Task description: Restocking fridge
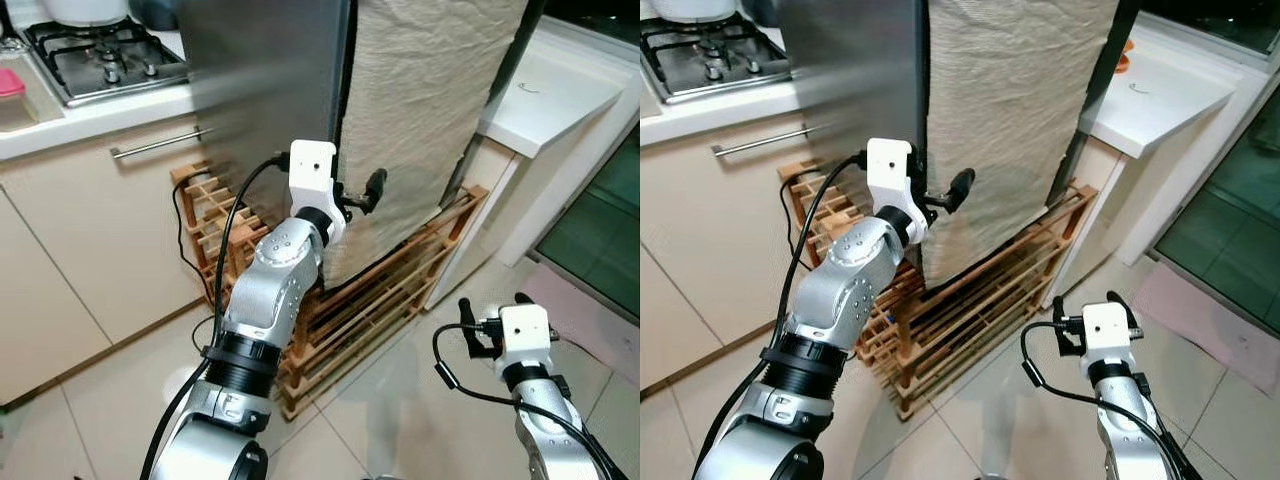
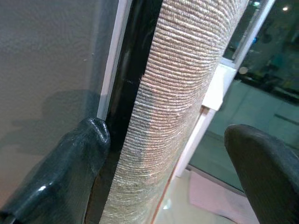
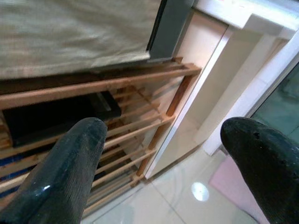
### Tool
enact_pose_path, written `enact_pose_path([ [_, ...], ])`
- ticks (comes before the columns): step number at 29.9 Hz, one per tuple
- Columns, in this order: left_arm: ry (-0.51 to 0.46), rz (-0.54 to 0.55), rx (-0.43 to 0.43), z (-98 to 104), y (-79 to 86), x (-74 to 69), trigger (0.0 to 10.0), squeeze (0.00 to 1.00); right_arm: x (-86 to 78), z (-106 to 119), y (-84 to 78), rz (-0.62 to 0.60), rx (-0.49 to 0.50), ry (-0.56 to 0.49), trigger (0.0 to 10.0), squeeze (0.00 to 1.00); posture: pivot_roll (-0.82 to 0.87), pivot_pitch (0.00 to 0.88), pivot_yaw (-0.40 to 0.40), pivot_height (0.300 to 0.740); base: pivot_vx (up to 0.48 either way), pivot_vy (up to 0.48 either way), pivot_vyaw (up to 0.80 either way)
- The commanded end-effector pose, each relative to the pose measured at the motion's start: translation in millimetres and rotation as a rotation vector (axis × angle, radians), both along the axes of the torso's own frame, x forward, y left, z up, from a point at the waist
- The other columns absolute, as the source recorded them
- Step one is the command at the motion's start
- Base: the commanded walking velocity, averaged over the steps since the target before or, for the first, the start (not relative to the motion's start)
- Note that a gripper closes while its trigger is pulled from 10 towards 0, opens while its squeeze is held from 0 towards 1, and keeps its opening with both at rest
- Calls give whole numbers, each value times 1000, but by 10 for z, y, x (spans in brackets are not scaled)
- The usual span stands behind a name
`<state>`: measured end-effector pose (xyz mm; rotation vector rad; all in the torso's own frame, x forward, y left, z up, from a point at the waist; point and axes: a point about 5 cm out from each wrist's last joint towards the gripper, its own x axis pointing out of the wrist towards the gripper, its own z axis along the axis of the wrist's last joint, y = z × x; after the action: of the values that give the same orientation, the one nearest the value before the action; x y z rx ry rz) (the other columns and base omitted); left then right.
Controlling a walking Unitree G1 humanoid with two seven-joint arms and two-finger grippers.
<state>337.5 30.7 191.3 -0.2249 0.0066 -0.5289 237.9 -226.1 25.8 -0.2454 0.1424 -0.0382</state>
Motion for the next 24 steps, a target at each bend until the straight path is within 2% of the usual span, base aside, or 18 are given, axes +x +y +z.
enact_pose_path([
  [1,-92,-262,-96,339,-580,-231,10000,0,27,21,-64,-15,-7,-17,10000,94,-93,0,-55,740,0,0,0],
  [2,-143,-332,-103,414,-623,-291,10000,0,36,-3,-57,-15,-5,-11,10000,90,-93,0,-55,740,0,0,0],
  [3,-143,-332,-103,414,-623,-291,10000,0,36,-3,-57,-15,-5,-11,10000,90,-93,0,-55,740,0,0,0],
  [5,-196,-440,-114,514,-695,-413,10000,0,46,-52,-60,-14,0,4,10000,94,-92,0,-53,740,0,0,0],
  [7,-201,-499,-135,555,-733,-478,10000,0,38,-113,-76,-14,11,34,10000,98,-92,0,-53,740,0,0,0],
  [9,-197,-510,-144,565,-740,-488,10000,0,32,-136,-85,-15,15,48,10000,98,-93,2,-51,740,0,0,0],
  [13,-229,-593,-170,638,-794,-554,10000,0,-320,-501,-461,-153,10,300,10000,98,-102,5,-45,740,0,0,0],
  [15,-236,-623,-184,670,-807,-575,10000,0,-475,-629,-574,-242,39,398,10000,94,-103,7,-44,740,0,0,0],
  [18,-253,-672,-207,718,-824,-621,10000,0,-534,-687,-541,-221,-9,428,10000,94,-116,5,-34,740,0,0,0],
  [21,-275,-725,-219,766,-826,-671,10000,0,-506,-701,-456,-178,-31,422,10000,94,-120,0,-33,740,0,0,0],
  [24,-283,-772,-267,845,-718,-688,10000,0,-445,-716,-360,-135,-49,432,10000,94,-122,0,-36,740,0,0,0],
])
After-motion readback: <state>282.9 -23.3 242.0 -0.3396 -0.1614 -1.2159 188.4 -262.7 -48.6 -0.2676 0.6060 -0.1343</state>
